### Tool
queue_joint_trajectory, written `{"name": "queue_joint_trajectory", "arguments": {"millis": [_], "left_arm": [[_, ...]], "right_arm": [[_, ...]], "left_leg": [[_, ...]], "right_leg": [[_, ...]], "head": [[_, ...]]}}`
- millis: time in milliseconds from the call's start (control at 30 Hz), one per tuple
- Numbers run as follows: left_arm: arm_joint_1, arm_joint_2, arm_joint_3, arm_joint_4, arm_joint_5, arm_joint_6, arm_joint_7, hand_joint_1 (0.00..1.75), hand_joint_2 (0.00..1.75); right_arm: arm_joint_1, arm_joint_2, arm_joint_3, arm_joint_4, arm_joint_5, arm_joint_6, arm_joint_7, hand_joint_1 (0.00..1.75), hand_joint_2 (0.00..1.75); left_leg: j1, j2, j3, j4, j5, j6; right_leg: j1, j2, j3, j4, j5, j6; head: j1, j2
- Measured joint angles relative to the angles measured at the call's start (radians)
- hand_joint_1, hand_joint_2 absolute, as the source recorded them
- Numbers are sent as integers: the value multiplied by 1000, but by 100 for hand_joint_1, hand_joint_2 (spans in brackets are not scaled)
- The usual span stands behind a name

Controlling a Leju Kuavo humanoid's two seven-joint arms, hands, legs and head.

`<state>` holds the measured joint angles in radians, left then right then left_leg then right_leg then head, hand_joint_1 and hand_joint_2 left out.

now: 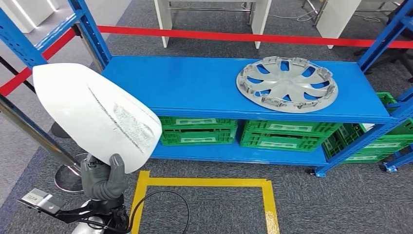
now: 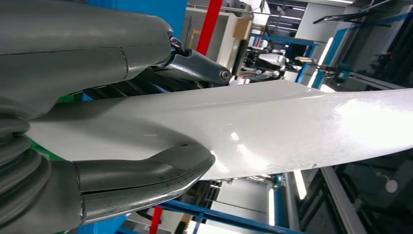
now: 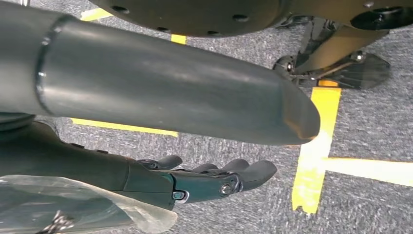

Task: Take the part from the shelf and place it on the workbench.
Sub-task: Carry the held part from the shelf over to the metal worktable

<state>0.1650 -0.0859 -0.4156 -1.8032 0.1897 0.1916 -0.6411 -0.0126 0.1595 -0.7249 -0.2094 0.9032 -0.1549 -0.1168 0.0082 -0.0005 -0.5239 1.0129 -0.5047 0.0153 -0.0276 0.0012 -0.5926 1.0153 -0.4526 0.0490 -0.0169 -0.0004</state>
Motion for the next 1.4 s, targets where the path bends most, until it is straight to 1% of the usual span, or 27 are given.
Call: {"name": "queue_joint_trajectory", "arguments": {"millis": [67, 133, 200, 267, 300, 367, 433, 500, 533, 567, 600, 667, 700, 733, 767, 833, 900, 933, 1000, 1067, 1100, 1200, 1233, 1267, 1300, 1333, 1400], "left_arm": [[0, 0, 0, 0, 3, -2, 1, 175, 175], [3, 0, 0, 0, 5, -3, 1, 175, 175], [5, 2, 0, 0, 6, -4, 1, 175, 175], [5, 3, 0, 0, 7, -4, 1, 175, 175], [6, 4, 0, 0, 8, -4, 1, 175, 175], [6, 5, 0, -1, 8, -4, 1, 175, 175], [5, 6, -2, -2, 8, -6, 1, 175, 175], [5, 7, -4, -2, 8, -6, 0, 175, 175], [6, 8, -5, -2, 8, -7, 0, 175, 175], [6, 9, -6, -2, 8, -7, 1, 175, 175], [7, 10, -7, -2, 8, -7, 1, 175, 175], [7, 11, -8, -2, 8, -6, 1, 175, 175], [7, 12, -8, -2, 8, -6, 1, 175, 175], [8, 13, -8, -2, 8, -6, 1, 175, 175], [8, 14, -8, -2, 8, -6, 1, 175, 175], [8, 15, -9, -2, 8, -5, 1, 175, 175], [8, 15, -11, -2, 8, -4, 1, 175, 175], [8, 15, -11, -2, 7, -3, 1, 175, 175], [8, 16, -13, -2, 7, -2, 1, 175, 175], [8, 16, -14, -2, 7, -2, 1, 175, 175], [8, 15, -15, -2, 7, -3, 1, 175, 175], [9, 16, -15, -2, 11, -8, 3, 175, 175], [10, 16, -15, -2, 12, -10, 5, 175, 175], [10, 16, -15, -2, 13, -12, 5, 175, 175], [10, 16, -15, -2, 14, -14, 6, 175, 175], [10, 16, -15, -2, 14, -15, 6, 175, 175], [9, 16, -16, -2, 12, -17, 6, 175, 175]], "right_arm": [[1, 0, 0, 0, -1, 0, -2, 0, 0], [1, 0, -1, 0, -3, -1, -8, 0, 0], [1, 0, -4, 0, -4, -2, -13, 0, 0], [1, 0, -6, 0, -4, -1, -16, 0, 0], [1, 0, -6, 0, -5, -1, -17, 0, 0], [-3, 0, -6, -1, -4, 0, -19, 0, 0], [-6, 0, -6, -2, -2, 0, -21, 0, 0], [-3, 0, -6, -2, 1, 0, -21, 0, 0], [-2, 0, -7, -2, 3, 0, -22, 0, 0], [-2, 0, -7, -2, 4, -1, -23, 0, 0], [-2, 0, -8, -2, 5, -2, -25, 0, 0], [-2, 0, -9, -3, 7, -4, -30, 0, 0], [-2, 0, -10, -3, 7, -5, -32, 0, 0], [-1, 0, -11, -3, 7, -5, -33, 0, 0], [-1, 0, -13, -3, 7, -5, -34, 0, 0], [-1, 0, -16, -3, 7, -6, -36, 0, 0], [-2, 0, -17, -3, 6, -6, -39, 0, 0], [-2, 0, -18, -3, 4, -6, -40, 0, 0], [-2, 1, -23, -3, -3, -4, -43, 0, 0], [-2, 1, -30, -3, -12, -1, -44, 0, 0], [-2, 1, -35, -3, -15, 4, -44, 0, 0], [-1, 1, -46, -3, -10, 27, -38, 0, 0], [-1, 1, -47, -3, -5, 35, -35, 0, 0], [0, 1, -47, -3, 0, 41, -33, 0, 0], [1, 1, -47, -3, 4, 45, -31, 0, 0], [1, 0, -47, -3, 8, 47, -30, 0, 0], [1, 0, -47, -3, 16, 49, -26, 0, 0]], "left_leg": [[1, 4, -16, -5, 18, 20], [-2, 6, -39, -5, 36, 31], [-8, 8, -66, -3, 55, 34], [-14, 9, -92, 0, 73, 34], [-15, 9, -104, 3, 81, 32], [-18, 9, -122, 8, 98, 25], [-18, 10, -128, 10, 114, 13], [-16, 10, -131, 7, 129, 0], [-15, 9, -135, 10, 121, -7], [-14, 7, -142, 26, 94, -13], [-12, 6, -150, 61, 47, -19], [-8, 5, -166, 179, -64, -30], [-7, 5, -167, 236, -94, -34], [-6, 5, -160, 270, -97, -35], [-5, 5, -139, 269, -80, -35], [-5, 5, -46, 160, -30, -28], [-8, 4, 50, 13, -23, -17], [-10, 4, 72, -28, -30, -12], [-14, 4, 73, -47, -32, 2], [-12, 6, 64, -54, -16, 19], [-11, 7, 58, -57, -7, 26], [-13, 9, 31, -53, 12, 35], [-15, 7, 23, -51, 16, 34], [-15, 4, 16, -48, 21, 32], [-16, -1, 11, -45, 24, 30], [-16, -6, 7, -41, 26, 28], [-18, -16, -3, -31, 28, 21]], "right_leg": [[-2, 0, -22, 39, -44, 7], [-1, -1, -63, 150, -135, 8], [0, -1, -84, 256, -191, 7], [2, -1, -47, 248, -171, 3], [4, -1, -2, 193, -144, -1], [9, -2, 98, 50, -120, -11], [15, -1, 136, -23, -126, -18], [16, -3, 124, -28, -114, -28], [14, -5, 116, -29, -105, -36], [12, -7, 105, -31, -93, -42], [10, -9, 92, -33, -80, -47], [11, -10, 67, -31, -57, -51], [11, -11, 56, -30, -46, -50], [11, -11, 44, -29, -36, -49], [11, -11, 32, -28, -27, -48], [11, -11, 11, -26, -10, -43], [14, -10, 1, -23, 4, -35], [14, -10, -2, -23, 11, -30], [14, -11, -6, -24, 23, -15], [11, -9, -22, -7, 8, -4], [10, -7, -40, 31, -21, 0], [9, -4, -113, 223, -133, 7], [9, -4, -119, 258, -146, 8], [9, -4, -106, 254, -140, 9], [9, -1, -70, 206, -117, 7], [9, 7, -21, 134, -88, 4], [9, 32, 63, 2, -60, -5]], "head": [[2, 0], [4, 0], [5, 0], [4, 0], [4, 0], [3, 0], [3, 0], [5, 0], [5, 0], [3, 0], [0, 0], [-4, 0], [-5, 0], [-5, 0], [-5, 0], [-5, 0], [-4, 0], [-4, 0], [-4, 0], [-2, 0], [-1, 0], [2, 0], [2, 0], [2, 0], [2, 0], [2, 0], [1, 0]]}}
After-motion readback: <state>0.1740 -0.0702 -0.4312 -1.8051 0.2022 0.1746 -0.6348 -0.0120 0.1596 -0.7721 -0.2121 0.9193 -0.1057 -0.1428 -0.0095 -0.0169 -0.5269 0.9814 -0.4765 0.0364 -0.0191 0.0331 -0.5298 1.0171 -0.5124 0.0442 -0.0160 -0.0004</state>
